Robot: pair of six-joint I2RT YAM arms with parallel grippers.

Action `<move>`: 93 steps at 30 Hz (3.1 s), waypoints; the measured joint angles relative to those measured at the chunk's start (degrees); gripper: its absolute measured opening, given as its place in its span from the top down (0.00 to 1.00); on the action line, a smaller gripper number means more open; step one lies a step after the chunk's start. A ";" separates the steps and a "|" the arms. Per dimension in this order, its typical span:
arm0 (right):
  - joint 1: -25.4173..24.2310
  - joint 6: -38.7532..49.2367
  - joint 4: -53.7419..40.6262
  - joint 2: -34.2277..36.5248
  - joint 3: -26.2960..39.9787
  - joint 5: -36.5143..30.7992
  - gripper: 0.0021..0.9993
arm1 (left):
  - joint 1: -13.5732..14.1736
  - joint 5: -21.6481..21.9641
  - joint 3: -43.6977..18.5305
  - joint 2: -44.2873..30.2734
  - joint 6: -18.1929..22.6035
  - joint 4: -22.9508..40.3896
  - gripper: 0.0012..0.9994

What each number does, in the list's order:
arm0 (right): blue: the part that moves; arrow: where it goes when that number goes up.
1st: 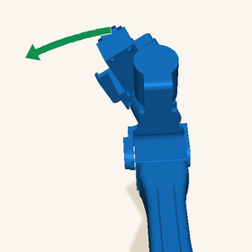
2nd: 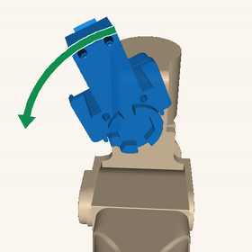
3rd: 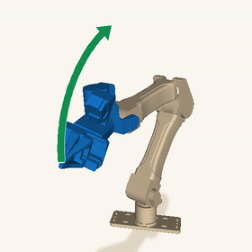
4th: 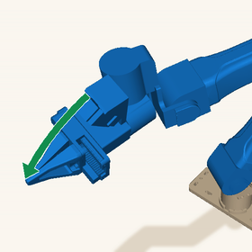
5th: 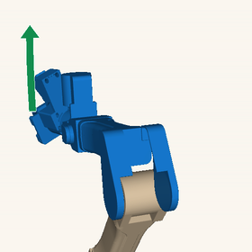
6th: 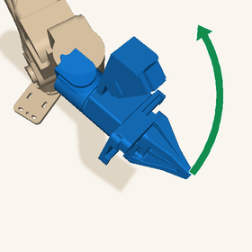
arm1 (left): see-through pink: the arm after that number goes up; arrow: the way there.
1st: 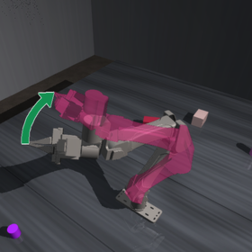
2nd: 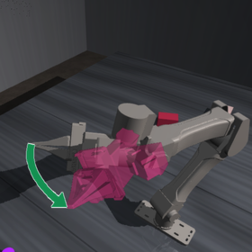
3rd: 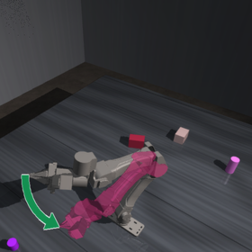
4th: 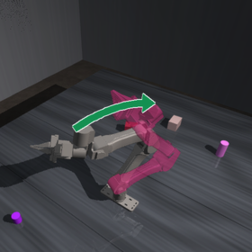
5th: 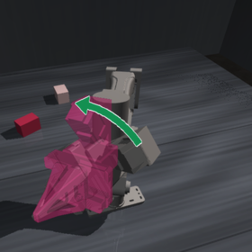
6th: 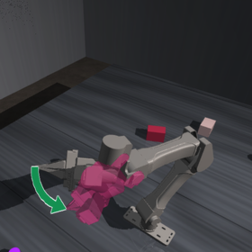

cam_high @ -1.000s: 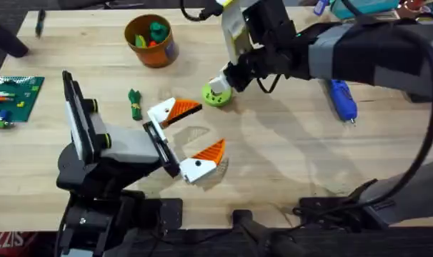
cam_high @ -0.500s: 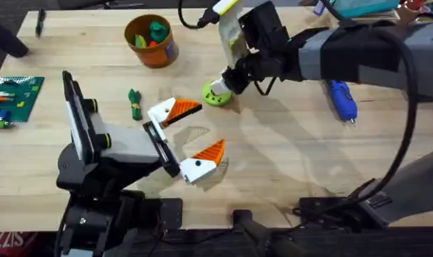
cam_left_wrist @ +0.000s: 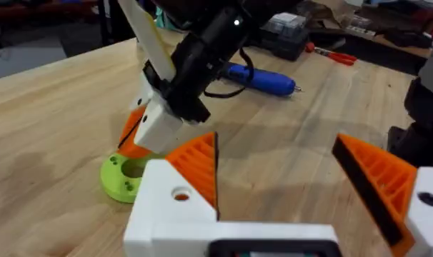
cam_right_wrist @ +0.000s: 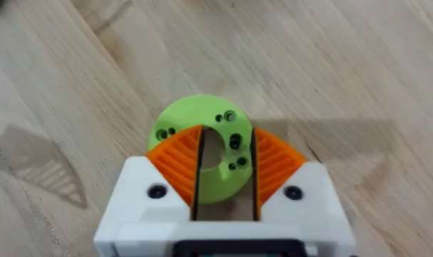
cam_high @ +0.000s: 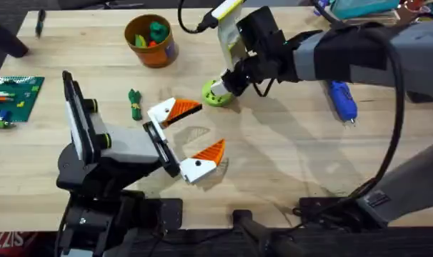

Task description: Pick up the gripper from the table and insert it into the empty holder that is missing its gripper. Then pick up a screw, insert it into the mounting hole, and use the screwdriver to tighten it. Finally, clean up the table by picking up the vegetable and placing it into the bucket.

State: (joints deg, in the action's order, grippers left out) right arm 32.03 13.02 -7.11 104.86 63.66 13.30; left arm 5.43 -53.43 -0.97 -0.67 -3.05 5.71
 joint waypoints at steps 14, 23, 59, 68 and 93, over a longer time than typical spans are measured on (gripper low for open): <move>0.00 0.30 0.89 0.00 0.02 0.01 0.78 | 0.00 0.02 0.00 0.00 0.00 0.00 0.01; 0.00 0.30 0.69 0.00 0.00 0.00 0.77 | 0.00 0.02 0.00 0.00 0.00 -0.02 0.01; -0.33 0.30 0.61 -0.71 0.15 -0.39 1.00 | 0.00 0.02 0.00 0.00 0.00 -0.02 0.01; -0.33 0.30 0.65 -5.10 0.54 -0.39 1.00 | 0.00 0.02 0.00 0.00 0.00 0.00 0.01; 7.93 -6.54 -20.25 -21.83 15.56 2.05 1.00 | 0.00 0.02 0.00 0.00 0.00 0.00 0.01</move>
State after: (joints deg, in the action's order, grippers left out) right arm 39.96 6.49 -27.36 83.03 79.23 15.35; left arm 5.43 -53.41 -0.97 -0.67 -3.05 5.71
